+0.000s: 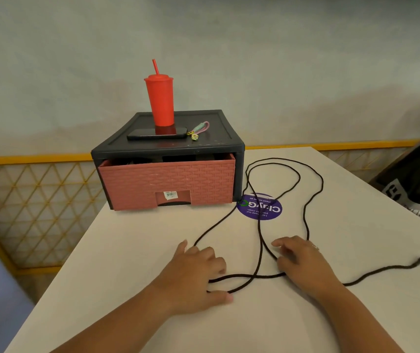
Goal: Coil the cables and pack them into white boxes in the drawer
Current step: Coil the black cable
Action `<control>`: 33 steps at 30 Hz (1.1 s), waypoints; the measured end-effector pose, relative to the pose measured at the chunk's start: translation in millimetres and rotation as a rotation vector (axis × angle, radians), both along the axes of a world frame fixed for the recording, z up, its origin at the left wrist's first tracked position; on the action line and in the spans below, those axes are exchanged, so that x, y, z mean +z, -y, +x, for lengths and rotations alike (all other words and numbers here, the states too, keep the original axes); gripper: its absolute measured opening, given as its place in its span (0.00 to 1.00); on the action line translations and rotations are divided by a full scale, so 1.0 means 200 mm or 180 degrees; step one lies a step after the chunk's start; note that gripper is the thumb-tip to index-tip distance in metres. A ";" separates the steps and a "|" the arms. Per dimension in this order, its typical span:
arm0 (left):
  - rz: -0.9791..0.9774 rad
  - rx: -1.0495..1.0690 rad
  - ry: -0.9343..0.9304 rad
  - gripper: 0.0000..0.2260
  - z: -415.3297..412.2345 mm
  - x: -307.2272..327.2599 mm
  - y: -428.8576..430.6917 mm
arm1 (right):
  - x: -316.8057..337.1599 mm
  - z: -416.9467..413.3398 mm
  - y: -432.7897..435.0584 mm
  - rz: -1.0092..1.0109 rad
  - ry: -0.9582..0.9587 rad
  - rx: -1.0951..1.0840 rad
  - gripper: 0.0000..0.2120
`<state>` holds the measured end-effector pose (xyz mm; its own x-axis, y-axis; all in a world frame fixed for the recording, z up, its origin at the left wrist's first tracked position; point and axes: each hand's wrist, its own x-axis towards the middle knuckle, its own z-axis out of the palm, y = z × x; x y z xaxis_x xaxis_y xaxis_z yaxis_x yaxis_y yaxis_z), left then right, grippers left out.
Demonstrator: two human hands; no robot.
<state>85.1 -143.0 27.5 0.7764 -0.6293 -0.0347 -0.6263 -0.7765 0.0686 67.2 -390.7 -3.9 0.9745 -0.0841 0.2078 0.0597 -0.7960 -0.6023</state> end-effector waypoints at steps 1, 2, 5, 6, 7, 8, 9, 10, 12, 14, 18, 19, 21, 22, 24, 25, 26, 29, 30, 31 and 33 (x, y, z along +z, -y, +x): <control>0.0022 -0.0070 0.0169 0.21 -0.01 -0.01 0.01 | 0.00 0.00 0.00 -0.0143 -0.0003 0.0059 0.14; -0.0006 -0.0180 0.0437 0.14 -0.03 -0.02 0.01 | 0.00 0.00 0.00 -0.0230 -0.0018 0.0092 0.14; 0.0199 -0.0334 0.1324 0.02 -0.01 -0.02 -0.03 | 0.00 0.02 0.02 -0.0387 -0.0076 0.0149 0.14; 0.0310 -0.0265 0.1527 0.05 0.00 -0.01 -0.06 | 0.00 0.03 0.03 -0.0441 -0.0101 0.0137 0.14; 0.0388 -0.0256 0.1717 0.05 0.02 0.00 -0.09 | 0.01 0.03 0.04 -0.0488 -0.0123 0.0114 0.15; 0.0385 -0.0215 0.1916 0.04 0.04 0.01 -0.12 | 0.01 0.04 0.05 -0.0524 -0.0128 0.0092 0.15; 0.0408 -0.0173 0.2062 0.03 0.05 0.02 -0.15 | 0.01 0.04 0.06 -0.0552 -0.0132 0.0077 0.15; 0.0388 -0.0025 0.2094 0.05 0.06 0.04 -0.18 | 0.00 0.05 0.07 -0.0576 -0.0128 0.0072 0.15; 0.0133 0.0197 0.2209 0.08 0.11 0.05 -0.26 | 0.00 0.06 0.10 -0.0608 -0.0093 0.0034 0.15; -0.0002 0.0503 0.2095 0.03 0.15 0.06 -0.34 | -0.01 0.07 0.12 -0.0575 -0.0057 -0.0103 0.16; 0.0017 0.1053 0.1449 0.18 0.19 -0.01 -0.49 | -0.02 0.08 0.16 -0.0546 -0.0049 -0.0524 0.15; -0.0012 0.1147 0.1253 0.16 0.17 -0.02 -0.49 | -0.03 0.08 0.16 -0.0566 -0.0035 -0.0624 0.13; -0.0232 0.1256 0.0829 0.13 0.15 -0.07 -0.47 | -0.04 0.07 0.16 -0.0663 -0.0011 -0.0771 0.09; -0.0387 0.1263 0.0676 0.13 0.14 -0.09 -0.44 | -0.03 0.06 0.15 -0.0663 0.0032 -0.0828 0.08; -0.0700 0.1248 0.0567 0.11 0.13 -0.09 -0.38 | 0.00 0.04 0.12 -0.0327 0.0324 -0.0990 0.07; -0.0907 0.1219 0.0581 0.10 0.13 -0.10 -0.35 | 0.03 0.02 0.10 -0.0048 0.0562 -0.1110 0.06; -0.1232 0.1232 0.0535 0.08 0.13 -0.09 -0.30 | 0.07 0.00 0.09 0.0211 0.0846 -0.1236 0.05; -0.2692 0.1594 -0.0272 0.09 0.14 -0.04 -0.16 | 0.13 -0.07 0.03 0.0650 0.1544 -0.1384 0.09; -0.3218 0.1805 -0.0674 0.10 0.15 -0.02 -0.10 | 0.14 -0.09 0.01 0.0678 0.1661 -0.1337 0.14; -0.3639 0.2001 -0.1046 0.10 0.16 0.00 -0.05 | 0.15 -0.10 -0.02 0.0618 0.1799 -0.1220 0.17; -0.3996 0.2245 -0.1554 0.09 0.18 0.01 0.04 | 0.15 -0.11 -0.06 0.0293 0.2105 -0.0850 0.16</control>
<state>121.7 -150.4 29.0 0.9932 0.0373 -0.1103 0.1153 -0.1811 0.9767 46.0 -378.1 26.4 0.5907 -0.3477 0.7281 0.2455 -0.7821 -0.5727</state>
